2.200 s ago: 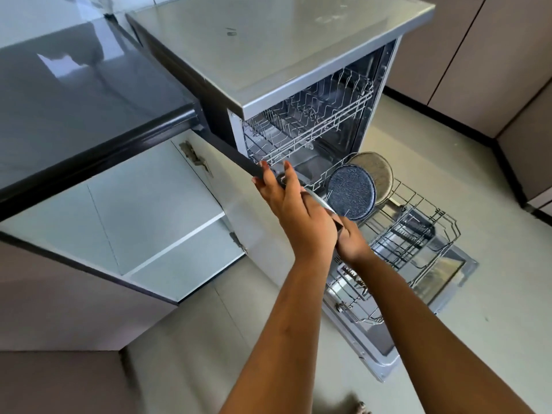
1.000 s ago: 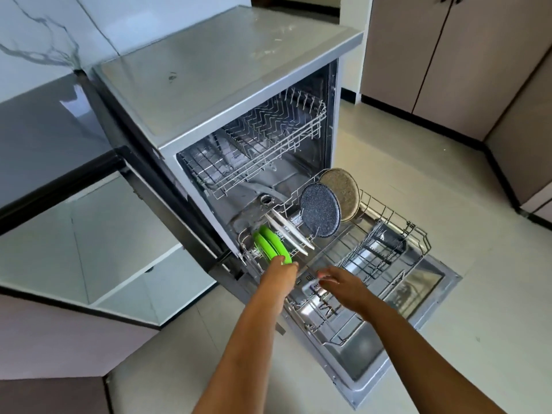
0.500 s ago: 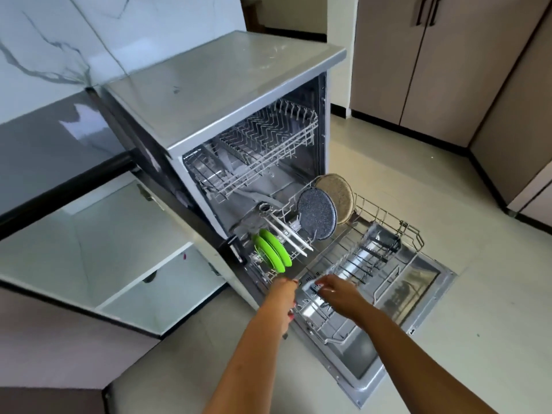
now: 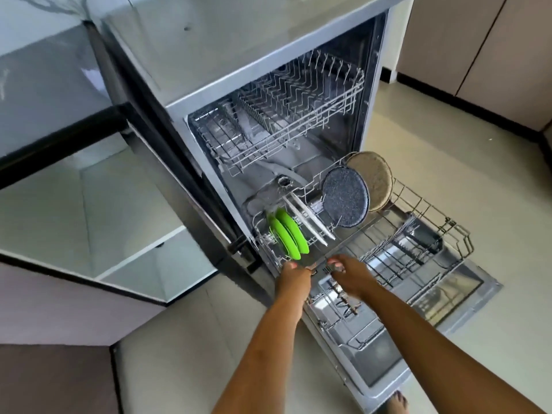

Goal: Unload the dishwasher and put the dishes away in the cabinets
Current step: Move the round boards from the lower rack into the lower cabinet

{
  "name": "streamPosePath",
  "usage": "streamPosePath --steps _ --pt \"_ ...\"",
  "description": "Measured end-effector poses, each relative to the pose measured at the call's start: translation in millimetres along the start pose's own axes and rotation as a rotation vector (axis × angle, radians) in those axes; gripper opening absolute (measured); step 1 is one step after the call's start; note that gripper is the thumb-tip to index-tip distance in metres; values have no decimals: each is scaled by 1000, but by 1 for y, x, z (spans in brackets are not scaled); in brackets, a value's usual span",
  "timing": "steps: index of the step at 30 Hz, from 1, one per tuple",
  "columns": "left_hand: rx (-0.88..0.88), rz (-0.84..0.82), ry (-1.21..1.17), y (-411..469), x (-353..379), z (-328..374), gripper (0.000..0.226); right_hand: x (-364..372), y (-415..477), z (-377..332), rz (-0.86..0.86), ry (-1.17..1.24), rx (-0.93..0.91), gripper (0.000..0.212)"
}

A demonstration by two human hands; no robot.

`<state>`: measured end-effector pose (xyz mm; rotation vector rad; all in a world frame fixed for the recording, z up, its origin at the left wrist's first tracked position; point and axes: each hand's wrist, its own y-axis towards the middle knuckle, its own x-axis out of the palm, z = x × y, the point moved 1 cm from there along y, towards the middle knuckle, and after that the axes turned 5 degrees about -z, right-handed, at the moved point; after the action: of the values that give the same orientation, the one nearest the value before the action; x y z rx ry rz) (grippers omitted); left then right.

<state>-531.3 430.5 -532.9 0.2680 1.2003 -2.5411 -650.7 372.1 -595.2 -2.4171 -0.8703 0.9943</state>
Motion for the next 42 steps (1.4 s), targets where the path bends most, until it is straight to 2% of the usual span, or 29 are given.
streamPosePath --steps 5,11,16,23,27,31,34,39,40,42 --pt "-8 110 92 61 16 17 40 -23 60 7 -15 -96 3 45" --pt "-115 254 137 128 35 34 37 -43 129 14 4 -375 -15 33" --pt "-116 256 309 170 45 41 33 -42 170 16 -14 -640 -120 31" --pt "-126 221 450 207 59 46 38 -29 193 24 -34 -768 -202 31" --pt "-97 243 422 216 66 46 37 -24 198 23 95 -831 -275 32" --pt "-72 266 382 220 72 47 33 -24 209 21 77 -870 -241 27" --pt "-30 350 319 212 69 51 33 -27 206 16 69 -770 -253 24" --pt "1 478 175 174 52 44 34 -38 177 16 117 -420 -298 22" --pt "9 500 79 166 50 37 36 -43 168 16 153 -329 -284 22" --pt "80 483 -258 154 52 18 45 -59 147 20 246 -190 -223 24"
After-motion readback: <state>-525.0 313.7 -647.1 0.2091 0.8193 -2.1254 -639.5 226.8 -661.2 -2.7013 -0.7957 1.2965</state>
